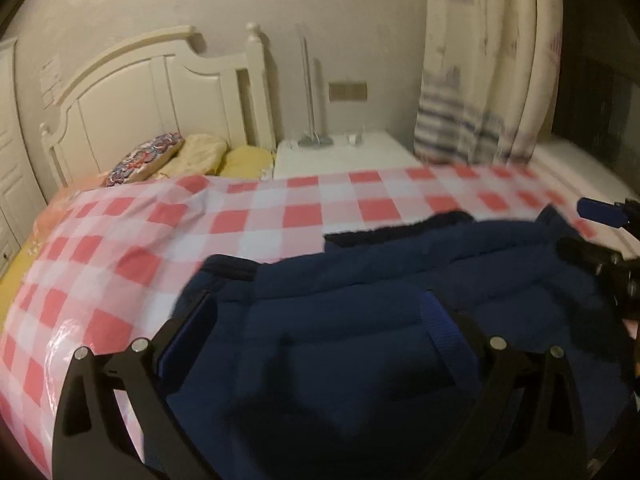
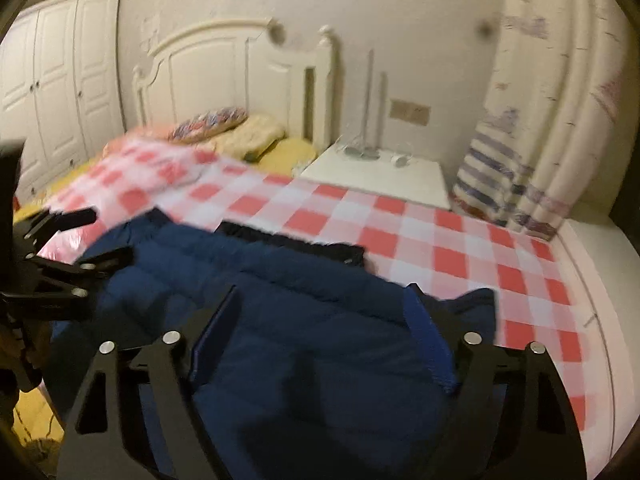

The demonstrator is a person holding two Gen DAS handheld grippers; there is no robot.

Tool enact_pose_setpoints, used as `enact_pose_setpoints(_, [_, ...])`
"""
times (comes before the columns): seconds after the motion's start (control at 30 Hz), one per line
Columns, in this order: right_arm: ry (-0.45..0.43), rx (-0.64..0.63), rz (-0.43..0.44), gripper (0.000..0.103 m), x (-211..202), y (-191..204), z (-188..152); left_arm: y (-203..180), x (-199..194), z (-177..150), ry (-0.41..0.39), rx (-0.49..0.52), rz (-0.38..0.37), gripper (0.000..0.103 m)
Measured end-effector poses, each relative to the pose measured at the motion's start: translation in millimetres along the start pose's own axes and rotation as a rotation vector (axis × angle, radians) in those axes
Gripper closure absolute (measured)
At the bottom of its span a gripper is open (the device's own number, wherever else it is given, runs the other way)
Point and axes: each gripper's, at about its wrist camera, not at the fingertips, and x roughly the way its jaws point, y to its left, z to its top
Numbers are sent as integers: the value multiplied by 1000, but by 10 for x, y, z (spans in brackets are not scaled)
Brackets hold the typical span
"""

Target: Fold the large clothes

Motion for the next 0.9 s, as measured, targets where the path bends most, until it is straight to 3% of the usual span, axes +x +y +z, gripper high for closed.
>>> enact_pose_setpoints(0.17, [116, -14, -17, 32, 545, 65, -127, -204, 419, -12, 47, 108, 100, 2])
enact_pose_setpoints(0.27, [216, 31, -8, 32, 895, 24, -250, -175, 720, -111, 100, 76, 81, 2])
enact_pose_setpoints(0.47, [251, 43, -5, 31, 1013, 3, -295, -167, 864, -147, 118, 68, 105, 2])
enact_pose_setpoints(0.9, [262, 66, 13, 30, 1038, -39, -310, -125, 944, -161, 146, 34, 71, 2])
